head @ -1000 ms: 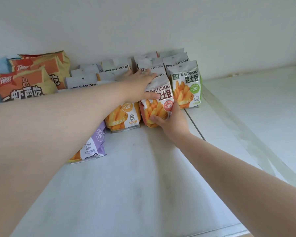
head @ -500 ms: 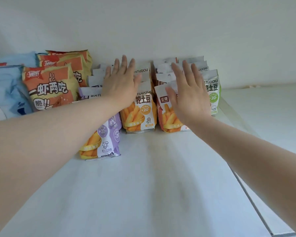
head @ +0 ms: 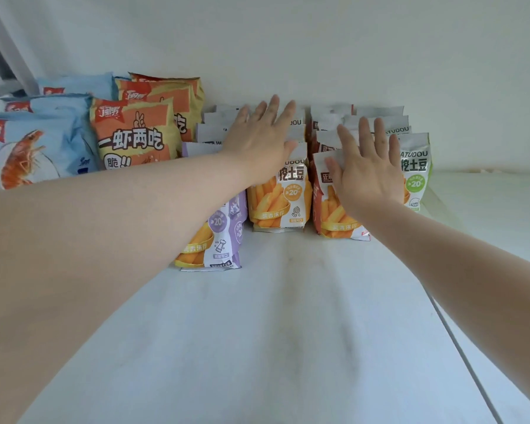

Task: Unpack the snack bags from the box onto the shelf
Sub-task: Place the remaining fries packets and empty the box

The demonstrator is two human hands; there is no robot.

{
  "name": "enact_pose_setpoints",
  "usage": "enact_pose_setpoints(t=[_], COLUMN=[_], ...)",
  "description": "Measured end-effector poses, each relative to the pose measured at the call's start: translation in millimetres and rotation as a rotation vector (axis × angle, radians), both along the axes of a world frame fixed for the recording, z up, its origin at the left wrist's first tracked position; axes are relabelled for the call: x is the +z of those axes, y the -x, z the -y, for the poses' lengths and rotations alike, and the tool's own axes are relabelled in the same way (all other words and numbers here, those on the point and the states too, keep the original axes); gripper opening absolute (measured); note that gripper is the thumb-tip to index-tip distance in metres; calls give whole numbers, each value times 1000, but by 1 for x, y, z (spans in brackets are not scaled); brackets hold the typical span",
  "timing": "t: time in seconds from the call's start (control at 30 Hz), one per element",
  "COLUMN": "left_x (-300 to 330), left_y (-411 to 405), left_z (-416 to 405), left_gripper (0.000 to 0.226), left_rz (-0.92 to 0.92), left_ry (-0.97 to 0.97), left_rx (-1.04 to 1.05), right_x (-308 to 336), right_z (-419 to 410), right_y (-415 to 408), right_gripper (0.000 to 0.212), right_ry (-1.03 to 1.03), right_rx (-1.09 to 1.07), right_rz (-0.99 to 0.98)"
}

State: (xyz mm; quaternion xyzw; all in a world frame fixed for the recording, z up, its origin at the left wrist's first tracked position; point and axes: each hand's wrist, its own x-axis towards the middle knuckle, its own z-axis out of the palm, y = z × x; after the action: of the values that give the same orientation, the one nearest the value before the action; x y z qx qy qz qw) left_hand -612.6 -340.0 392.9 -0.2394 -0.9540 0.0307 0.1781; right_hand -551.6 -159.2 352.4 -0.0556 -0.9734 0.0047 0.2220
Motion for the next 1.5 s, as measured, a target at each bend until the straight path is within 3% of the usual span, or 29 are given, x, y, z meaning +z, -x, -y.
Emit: enact_pose_setpoints(t=[0.13,0.3,0.43,0.57,0.63,0.8,0.9,1.03,1.27,1.5], left_x=[3,-32,-77,-118,-130,-133,-134,-132,-133,-134], left_y=[-22,-73,-107,-111,-106,-94,-92,-90,-88,-88], left_z=[45,107,132,131,131,126,126,127,127,127], left_gripper=[61,74,104,143,147,139,143,132,113,111], left_rz=[-5,26,178,404,425,204,303,385,334,296], left_ry=[-159,-519,-776,-949,-1039,-833,-923,-1064,-1039,-976], left_rx=[36,154,108,88,47,85,44,23,47,49], right_x=[14,25,20,23,23,10,5,1,-2,-2], right_z=[14,67,108,134,138,129,129,129,127,126], right_y=[-10,-23,-18,3,14,23,23,24,26,28], right_gripper=[61,59,64,86,96,95,91,95,99,105], right_ry=[-13,114,188,221,171,82,77,105,111,88], right_rx=[101,354,532,570,582,604,610,625,644,629], right_rz=[-7,9,85,196,225,129,77,90,75,88])
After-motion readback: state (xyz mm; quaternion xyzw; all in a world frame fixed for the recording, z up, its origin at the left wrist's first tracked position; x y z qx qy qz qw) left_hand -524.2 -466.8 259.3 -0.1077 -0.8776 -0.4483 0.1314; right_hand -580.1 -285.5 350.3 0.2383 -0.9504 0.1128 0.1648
